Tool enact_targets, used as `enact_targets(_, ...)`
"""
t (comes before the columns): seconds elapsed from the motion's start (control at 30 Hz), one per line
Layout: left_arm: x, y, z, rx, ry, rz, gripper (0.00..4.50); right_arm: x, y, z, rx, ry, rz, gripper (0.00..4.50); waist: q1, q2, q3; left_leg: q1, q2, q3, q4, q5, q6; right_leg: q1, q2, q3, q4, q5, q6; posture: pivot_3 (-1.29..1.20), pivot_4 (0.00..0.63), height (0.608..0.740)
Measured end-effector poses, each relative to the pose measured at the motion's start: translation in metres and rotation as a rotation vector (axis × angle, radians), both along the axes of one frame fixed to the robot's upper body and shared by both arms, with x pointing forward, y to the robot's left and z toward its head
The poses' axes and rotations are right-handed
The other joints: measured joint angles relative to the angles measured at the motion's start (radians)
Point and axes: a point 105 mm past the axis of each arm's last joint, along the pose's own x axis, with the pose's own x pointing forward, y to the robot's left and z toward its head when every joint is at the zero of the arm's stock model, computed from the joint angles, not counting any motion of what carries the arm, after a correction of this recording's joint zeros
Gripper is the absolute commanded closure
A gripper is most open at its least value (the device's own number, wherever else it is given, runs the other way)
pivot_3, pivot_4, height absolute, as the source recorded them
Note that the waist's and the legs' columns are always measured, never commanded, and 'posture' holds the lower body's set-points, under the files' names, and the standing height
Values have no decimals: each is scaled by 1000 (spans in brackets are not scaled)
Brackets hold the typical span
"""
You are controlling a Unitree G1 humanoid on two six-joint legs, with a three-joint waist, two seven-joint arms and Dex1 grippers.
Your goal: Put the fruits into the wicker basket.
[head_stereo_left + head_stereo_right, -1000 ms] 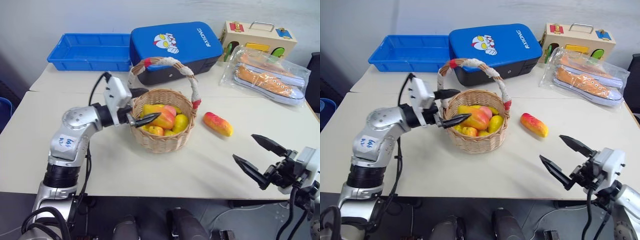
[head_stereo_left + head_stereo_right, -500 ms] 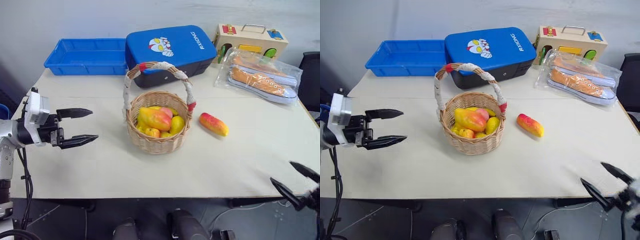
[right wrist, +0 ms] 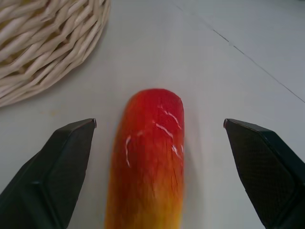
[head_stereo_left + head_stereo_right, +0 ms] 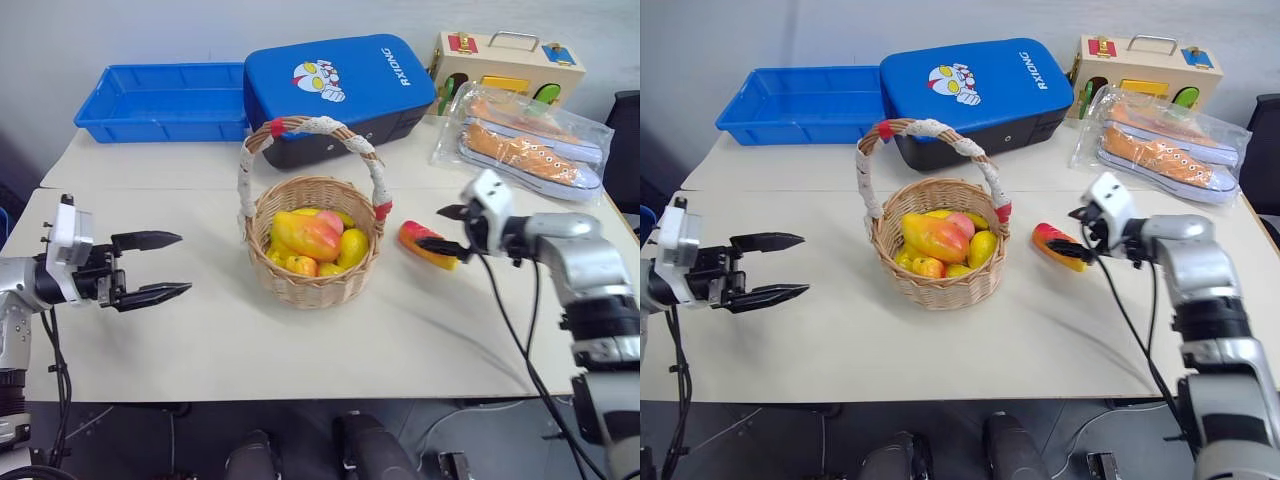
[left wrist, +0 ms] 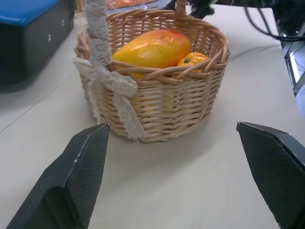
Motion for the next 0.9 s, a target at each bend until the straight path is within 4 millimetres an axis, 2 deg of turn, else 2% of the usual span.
enact_targets(0.03, -1, -6, 1, 0, -11, -18, 36, 3, 5, -5, -11, 27, -1, 0, 1, 0, 0, -2, 0, 0, 1, 0, 0, -2, 0, 0, 1, 0, 0, 0, 150, 740)
enact_targets(0.13, -6, -19, 8, 5, -28, -58, 0, 5, 8, -7, -39, 71, -2, 645, 0, 0, 0, -4, 0, 0, 3, 0, 0, -5, 0, 1, 4, 0, 0, 0, 150, 740)
enact_targets(0.2, -11, -27, 13, 2, -35, -89, 0, -2, 3, -11, -48, 132, 11, 1414, 1, 0, 0, -4, 0, 0, 4, 0, 0, -4, 0, 1, 4, 0, 0, 0, 150, 740)
enact_targets(0.33, -17, -38, 21, -3, -45, -126, 0, -14, -14, -14, -55, 158, 13, 2512, 1, 0, 0, -4, 0, 1, 5, 1, 1, -3, 0, 2, 4, 0, 0, 0, 150, 740)
enact_targets(0.4, -20, -44, 27, -21, -50, -144, 0, -26, -31, -11, -35, 157, 12, 2581, 6, 0, 0, -4, -1, 0, 4, 1, 1, -3, 0, 1, 3, 0, 0, 0, 150, 740)
enact_targets(0.47, -21, -46, 30, -36, -49, -145, 0, -39, -39, -2, -1, 110, 53, 2581, 7, 1, 0, -4, -1, 0, 4, 1, 1, -3, 0, 1, 2, 0, 0, 0, 150, 740)
enact_targets(0.6, -19, -37, 25, -44, -19, -116, 0, -81, -37, 25, 17, 33, 222, 2581, 1, 3, 2, -3, 0, 0, 3, 2, 0, -2, 1, 1, 2, 0, 0, 0, 150, 740)
enact_targets(0.73, -13, -16, 9, -53, 42, -37, 0, -119, 14, 64, 80, -16, 413, 2581, -23, 3, 3, 1, 0, -7, 2, 2, -4, 0, 4, 1, 3, 0, -1, 0, 150, 740)
enact_targets(0.83, -11, -11, 7, -64, 46, 3, 0, -122, 66, 90, 163, -96, 462, 2581, -40, 2, 3, 2, 0, -10, 2, 2, -4, 1, 3, 1, 4, 1, -1, 0, 150, 740)
enact_targets(0.9, -9, -12, 8, -92, 46, 24, 0, -125, 111, 91, 201, -95, 510, 2581, -44, 2, 3, 1, 0, -12, 1, 3, -5, 0, 3, 0, 5, 1, -1, 0, 150, 740)
